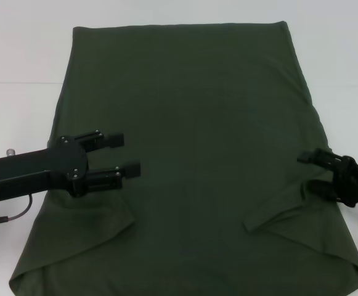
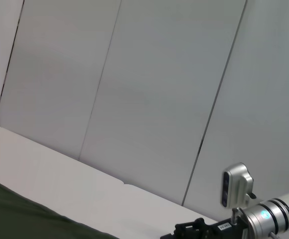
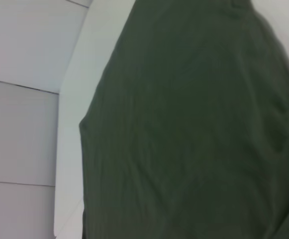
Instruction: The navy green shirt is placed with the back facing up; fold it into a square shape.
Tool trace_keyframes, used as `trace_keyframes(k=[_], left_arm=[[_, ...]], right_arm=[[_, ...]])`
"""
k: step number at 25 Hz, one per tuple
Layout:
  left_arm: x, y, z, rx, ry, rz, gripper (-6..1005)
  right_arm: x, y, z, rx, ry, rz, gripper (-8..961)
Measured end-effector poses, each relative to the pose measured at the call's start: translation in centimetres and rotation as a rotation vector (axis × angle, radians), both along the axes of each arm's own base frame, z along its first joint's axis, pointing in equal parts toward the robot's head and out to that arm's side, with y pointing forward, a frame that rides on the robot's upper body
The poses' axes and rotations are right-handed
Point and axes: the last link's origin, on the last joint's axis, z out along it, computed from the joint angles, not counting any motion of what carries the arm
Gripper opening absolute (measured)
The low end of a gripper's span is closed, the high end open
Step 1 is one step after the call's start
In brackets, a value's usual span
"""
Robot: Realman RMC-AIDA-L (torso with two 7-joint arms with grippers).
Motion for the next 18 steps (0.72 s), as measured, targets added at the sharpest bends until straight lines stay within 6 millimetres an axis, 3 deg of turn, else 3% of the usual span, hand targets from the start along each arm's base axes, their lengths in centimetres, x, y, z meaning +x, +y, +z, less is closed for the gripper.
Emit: trace_keyframes(k=[9, 18], left_arm=[[0.0, 0.0, 0.0, 0.001, 0.001, -0.001, 842], [0.1, 0.1, 0.0, 0.001, 0.001, -0.004, 842]], right_arm=[[1.6, -1.9, 0.3, 0.003, 0.022, -0.047, 800], [1.5, -1.7, 0.3, 0.004, 0.012, -0.038, 774]])
